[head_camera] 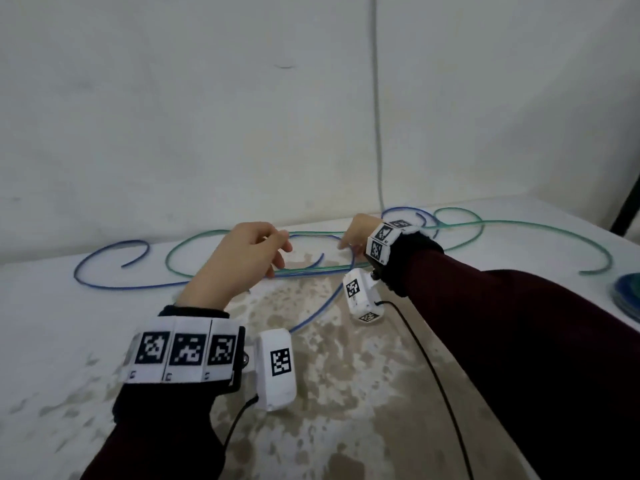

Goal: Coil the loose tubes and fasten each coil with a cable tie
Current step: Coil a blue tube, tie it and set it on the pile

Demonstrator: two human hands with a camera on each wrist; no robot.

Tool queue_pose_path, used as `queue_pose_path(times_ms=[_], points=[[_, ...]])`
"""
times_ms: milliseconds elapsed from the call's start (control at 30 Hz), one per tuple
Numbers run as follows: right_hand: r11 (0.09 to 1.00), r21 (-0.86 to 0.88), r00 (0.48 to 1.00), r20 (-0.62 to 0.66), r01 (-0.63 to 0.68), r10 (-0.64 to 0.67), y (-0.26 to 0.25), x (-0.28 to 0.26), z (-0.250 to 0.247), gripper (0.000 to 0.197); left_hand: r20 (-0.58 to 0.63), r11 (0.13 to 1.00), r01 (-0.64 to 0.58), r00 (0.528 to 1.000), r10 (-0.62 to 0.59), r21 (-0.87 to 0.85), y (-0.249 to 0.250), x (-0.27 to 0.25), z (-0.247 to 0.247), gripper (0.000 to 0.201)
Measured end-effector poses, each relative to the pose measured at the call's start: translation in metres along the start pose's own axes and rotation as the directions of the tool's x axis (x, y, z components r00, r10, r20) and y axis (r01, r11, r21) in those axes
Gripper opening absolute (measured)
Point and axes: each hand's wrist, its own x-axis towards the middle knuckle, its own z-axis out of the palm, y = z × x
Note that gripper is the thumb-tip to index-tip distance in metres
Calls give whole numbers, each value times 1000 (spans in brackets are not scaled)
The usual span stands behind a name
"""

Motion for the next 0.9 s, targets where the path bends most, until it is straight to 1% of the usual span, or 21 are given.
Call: queue_pose_path(times_ms=[67,100,133,167,200,233,267,333,400,467,533,600,633,667,700,733,767,800,833,867,900], points=[[999,-42,1000,7,-11,11,2,4,2,29,9,999,27,1000,-27,17,-4,0,-5,30],[1000,-3,1000,20,-4,4,1,7,3,20,3,999,44,999,-44,18,-6,1,-7,30],[994,113,998,64,-11,3,0,9,4,8,-24,998,59,998,-58,11,-9,3,-9,28],[957,289,992,128,-37,0,-3,7,3,6,-74,998,69,995,-69,8,-11,5,-12,26],[888,452,986,169,-85,8,-6,0,-1,8,-134,997,79,988,-76,18,-13,5,-14,25],[809,578,984,177,-104,0,-8,-9,-7,11,-182,995,98,979,-90,36,-14,5,-15,30],[754,650,986,166,-91,-24,-10,-18,-14,16,-205,990,125,972,-111,59,-14,4,-16,42],[700,713,986,96,27,-135,-14,-39,-29,16,-191,974,188,968,-162,127,-14,2,-15,64],[648,749,971,28,136,-236,-16,-66,-40,14,-146,957,240,965,-217,165,-15,1,-13,74],[593,779,947,-3,203,-321,-15,-87,-46,14,-113,964,223,972,-208,143,-15,3,-12,68],[532,805,919,-43,264,-392,-14,-105,-49,15,-118,982,181,978,-174,57,-16,5,-11,56],[471,830,905,-88,298,-417,-12,-117,-52,17,-131,991,128,984,-123,25,-15,6,-10,44],[466,829,906,-105,307,-411,-12,-121,-54,18,-147,997,78,986,-73,27,-13,6,-10,35],[487,816,913,-115,312,-393,-11,-124,-56,18,-173,1000,12,985,-10,13,-13,6,-11,25],[542,776,922,-129,323,-366,-11,-124,-57,18,-197,999,-51,979,47,-11,-11,6,-13,24],[636,686,928,-169,353,-332,-10,-124,-59,20,-215,995,-99,973,90,-30,-9,5,-15,28],[742,540,918,-244,397,-313,-10,-124,-61,25,-226,991,-137,965,132,-4,-5,3,-17,29],[817,378,890,-319,435,-327,-11,-125,-63,36,-237,982,-178,953,190,68,-2,0,-18,28],[843,247,851,-368,478,-375,-14,-128,-63,49,-242,963,-219,937,253,159,3,-3,-19,26],[831,158,808,-388,533,-444,-18,-132,-62,59,-238,935,-268,916,322,232,7,-5,-20,24],[804,98,768,-381,587,-515,-25,-138,-60,63,-218,909,-312,901,376,277,13,-9,-19,22]])
